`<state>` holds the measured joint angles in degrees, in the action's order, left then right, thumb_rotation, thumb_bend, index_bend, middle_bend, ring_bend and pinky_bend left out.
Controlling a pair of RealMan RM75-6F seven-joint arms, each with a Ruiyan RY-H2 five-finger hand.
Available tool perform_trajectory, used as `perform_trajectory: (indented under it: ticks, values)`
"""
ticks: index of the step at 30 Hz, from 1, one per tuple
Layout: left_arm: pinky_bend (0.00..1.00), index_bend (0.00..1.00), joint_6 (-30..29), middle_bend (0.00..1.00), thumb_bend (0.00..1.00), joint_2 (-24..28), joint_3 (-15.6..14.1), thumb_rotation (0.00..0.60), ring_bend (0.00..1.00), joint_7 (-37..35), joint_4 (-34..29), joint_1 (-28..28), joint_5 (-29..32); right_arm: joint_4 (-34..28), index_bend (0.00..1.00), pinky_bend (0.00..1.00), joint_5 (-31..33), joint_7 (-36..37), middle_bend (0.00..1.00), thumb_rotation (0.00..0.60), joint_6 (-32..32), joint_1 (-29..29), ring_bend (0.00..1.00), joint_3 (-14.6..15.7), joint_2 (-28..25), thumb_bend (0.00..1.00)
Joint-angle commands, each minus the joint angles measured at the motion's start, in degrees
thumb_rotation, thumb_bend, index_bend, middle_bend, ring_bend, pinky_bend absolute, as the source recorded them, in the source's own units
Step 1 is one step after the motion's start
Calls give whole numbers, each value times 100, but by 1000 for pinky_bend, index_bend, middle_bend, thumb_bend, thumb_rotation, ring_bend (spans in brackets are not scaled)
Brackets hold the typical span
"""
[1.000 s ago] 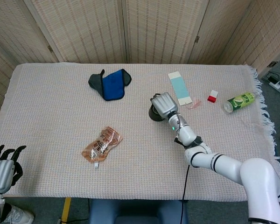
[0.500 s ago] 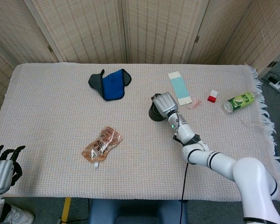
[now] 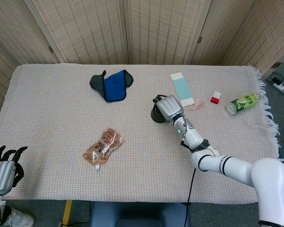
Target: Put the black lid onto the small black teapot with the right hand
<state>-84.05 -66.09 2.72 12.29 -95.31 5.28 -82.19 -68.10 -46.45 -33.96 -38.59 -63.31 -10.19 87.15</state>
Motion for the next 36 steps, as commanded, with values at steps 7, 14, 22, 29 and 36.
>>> perform_trajectory:
  ticks: [7,14,22,29,36]
  values:
    - [58,167,-44,179,310,-3,-24,600,201,-10,8,-41,-1,-12,194,796,173,16,281,600,-21,22,906,165,-15,272]
    - [58,176,-61,179,309,8,-48,600,201,-21,12,-69,-12,148,194,796,318,73,290,600,47,12,909,231,53,272]
    - [58,179,-49,179,309,1,-44,600,200,-24,20,-68,-3,138,194,796,361,133,297,600,89,15,913,309,73,272]
    - [57,179,-64,179,310,12,-27,600,200,-72,42,-65,-19,-380,194,796,99,213,298,600,-355,179,912,304,-271,272]
    - [57,179,-16,179,310,-32,-20,600,200,-150,135,-48,2,-1840,193,792,-571,348,298,600,-1738,1029,851,540,-1264,272]
